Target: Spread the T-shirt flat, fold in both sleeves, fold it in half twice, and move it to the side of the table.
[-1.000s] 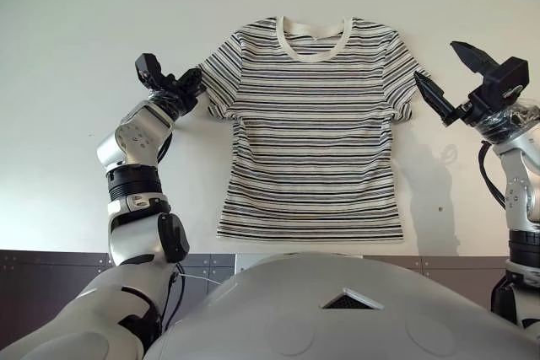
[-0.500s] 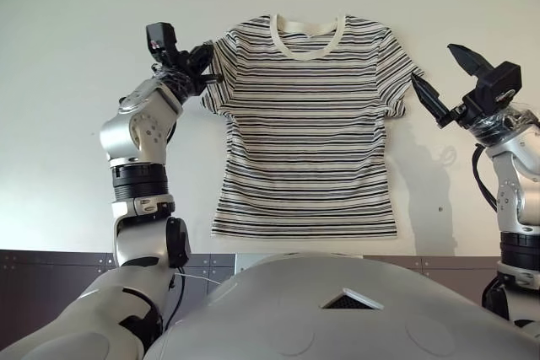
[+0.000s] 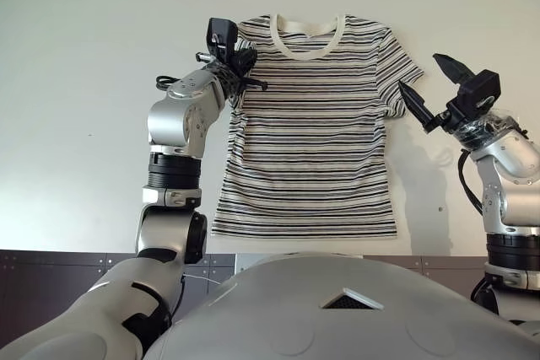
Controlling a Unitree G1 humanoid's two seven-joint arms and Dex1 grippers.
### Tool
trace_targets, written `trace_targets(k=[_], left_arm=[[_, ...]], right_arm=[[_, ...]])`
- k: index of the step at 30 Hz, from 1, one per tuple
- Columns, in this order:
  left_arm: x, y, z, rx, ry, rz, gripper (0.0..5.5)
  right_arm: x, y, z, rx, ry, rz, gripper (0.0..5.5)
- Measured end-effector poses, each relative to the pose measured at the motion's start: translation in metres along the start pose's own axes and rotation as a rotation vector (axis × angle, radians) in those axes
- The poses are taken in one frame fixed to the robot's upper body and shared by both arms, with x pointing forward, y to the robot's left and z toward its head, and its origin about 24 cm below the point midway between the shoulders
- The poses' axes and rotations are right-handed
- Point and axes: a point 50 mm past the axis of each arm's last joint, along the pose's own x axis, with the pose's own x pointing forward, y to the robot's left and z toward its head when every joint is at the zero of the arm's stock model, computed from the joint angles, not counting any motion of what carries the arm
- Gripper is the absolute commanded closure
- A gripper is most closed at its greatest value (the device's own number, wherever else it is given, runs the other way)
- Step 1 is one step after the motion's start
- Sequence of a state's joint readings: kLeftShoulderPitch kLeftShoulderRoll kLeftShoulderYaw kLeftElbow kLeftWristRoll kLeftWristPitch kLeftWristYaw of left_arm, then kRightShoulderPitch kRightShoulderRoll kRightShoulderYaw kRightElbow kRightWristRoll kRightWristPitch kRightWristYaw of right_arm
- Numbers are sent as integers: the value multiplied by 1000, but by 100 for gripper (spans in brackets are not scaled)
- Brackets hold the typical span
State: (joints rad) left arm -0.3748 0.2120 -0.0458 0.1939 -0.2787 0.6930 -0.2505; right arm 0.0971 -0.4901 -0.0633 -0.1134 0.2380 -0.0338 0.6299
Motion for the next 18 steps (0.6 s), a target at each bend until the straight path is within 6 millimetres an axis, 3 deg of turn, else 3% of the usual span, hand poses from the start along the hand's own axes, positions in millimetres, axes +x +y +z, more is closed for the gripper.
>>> trace_targets(k=[4,8,9,11,14,15,16,18], left_arm=[[4,-17,1,0,-13,-78,472],[-18,-43,48,25,-212,-292,472],[-28,-34,58,70,-253,-279,472],[-48,9,66,245,-289,-114,472],[-67,58,43,473,-186,66,472],[-73,71,21,536,-119,85,472],[-74,70,0,571,-73,50,472],[-72,61,-9,615,-85,-9,472]], right_arm=[[1,2,-1,7,0,1,197],[0,4,-3,8,4,-7,197],[-1,5,-5,13,9,-10,197],[-6,8,-9,28,26,-20,197],[-15,8,-15,42,55,-53,197],[-18,6,-17,47,62,-75,197],[-20,3,-17,48,65,-99,197],[-20,3,-19,59,73,-112,197]])
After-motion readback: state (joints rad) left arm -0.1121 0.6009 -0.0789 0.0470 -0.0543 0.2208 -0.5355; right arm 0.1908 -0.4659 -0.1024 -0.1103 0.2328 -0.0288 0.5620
